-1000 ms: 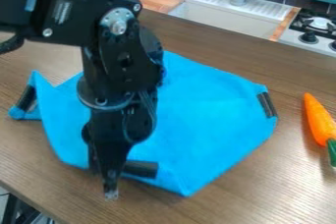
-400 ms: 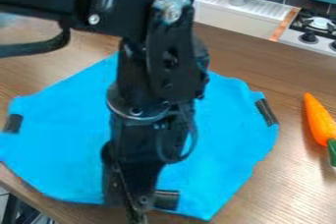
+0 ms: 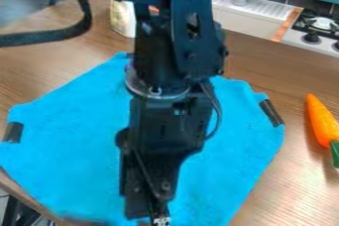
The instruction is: Unfold the cloth from top left to bottom right
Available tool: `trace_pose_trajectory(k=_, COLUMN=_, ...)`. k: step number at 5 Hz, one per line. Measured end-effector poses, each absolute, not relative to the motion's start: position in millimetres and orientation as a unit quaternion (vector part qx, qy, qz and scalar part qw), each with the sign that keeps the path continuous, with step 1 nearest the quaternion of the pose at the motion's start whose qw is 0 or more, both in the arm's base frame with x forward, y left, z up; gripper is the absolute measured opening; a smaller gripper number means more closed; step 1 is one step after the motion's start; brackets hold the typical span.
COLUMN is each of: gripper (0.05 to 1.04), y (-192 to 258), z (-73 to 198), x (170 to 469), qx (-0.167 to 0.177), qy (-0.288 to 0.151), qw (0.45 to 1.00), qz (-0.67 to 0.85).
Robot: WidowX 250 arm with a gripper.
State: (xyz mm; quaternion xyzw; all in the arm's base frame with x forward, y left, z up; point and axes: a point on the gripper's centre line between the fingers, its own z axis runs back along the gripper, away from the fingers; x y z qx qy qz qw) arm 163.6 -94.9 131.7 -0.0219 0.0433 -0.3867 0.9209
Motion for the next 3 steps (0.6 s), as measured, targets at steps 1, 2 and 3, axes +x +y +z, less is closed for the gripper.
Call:
trace_pose_trajectory(k=1, gripper=0.776, y=-88.1, z=153.2, x=169.7, qx=-0.044, qy=0.008, qw=0.911, qz=-0.411)
trace_pose_trajectory(k=2, gripper=0.993, y=-68.6, z=178.6, x=187.9, qx=-0.062, qy=-0.03, qw=0.904, qz=-0.422)
trace_pose_trajectory(k=3, gripper=1.001, y=-17.5, z=219.2, x=226.5, qx=-0.023, qy=-0.079, qw=0.917, qz=-0.39)
